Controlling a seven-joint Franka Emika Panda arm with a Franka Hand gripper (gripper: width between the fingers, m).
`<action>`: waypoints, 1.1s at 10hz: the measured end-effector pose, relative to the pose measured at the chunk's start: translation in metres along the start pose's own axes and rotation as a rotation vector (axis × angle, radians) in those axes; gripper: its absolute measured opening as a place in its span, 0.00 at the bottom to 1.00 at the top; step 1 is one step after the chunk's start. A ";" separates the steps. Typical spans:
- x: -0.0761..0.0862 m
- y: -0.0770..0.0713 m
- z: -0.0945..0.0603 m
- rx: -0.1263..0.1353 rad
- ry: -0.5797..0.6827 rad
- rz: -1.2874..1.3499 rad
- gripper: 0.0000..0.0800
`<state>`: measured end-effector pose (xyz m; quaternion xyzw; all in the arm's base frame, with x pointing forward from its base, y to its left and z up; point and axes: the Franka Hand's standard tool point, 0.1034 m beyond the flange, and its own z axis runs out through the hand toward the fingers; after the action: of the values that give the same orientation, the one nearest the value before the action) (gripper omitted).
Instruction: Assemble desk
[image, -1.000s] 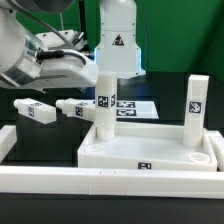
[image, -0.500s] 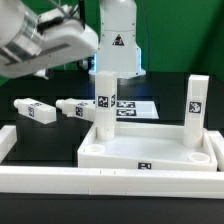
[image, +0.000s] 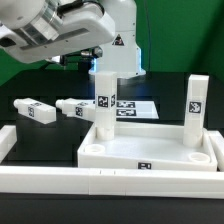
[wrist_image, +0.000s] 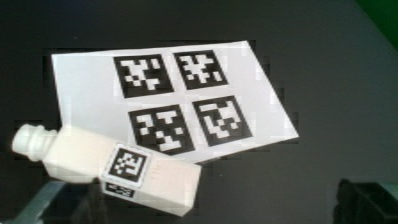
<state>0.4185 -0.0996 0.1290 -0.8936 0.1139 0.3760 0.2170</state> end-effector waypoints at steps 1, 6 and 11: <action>0.002 -0.003 0.003 -0.018 0.012 -0.050 0.81; -0.003 -0.030 0.028 -0.252 0.132 -0.385 0.81; 0.000 -0.027 0.031 -0.352 0.134 -0.550 0.81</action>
Offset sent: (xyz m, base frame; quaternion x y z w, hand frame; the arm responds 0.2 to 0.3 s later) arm -0.0223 0.0223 -0.0029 -0.1086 0.0447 -0.1836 0.9760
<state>0.4086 -0.0615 0.1179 -0.9374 -0.1841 0.2579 0.1446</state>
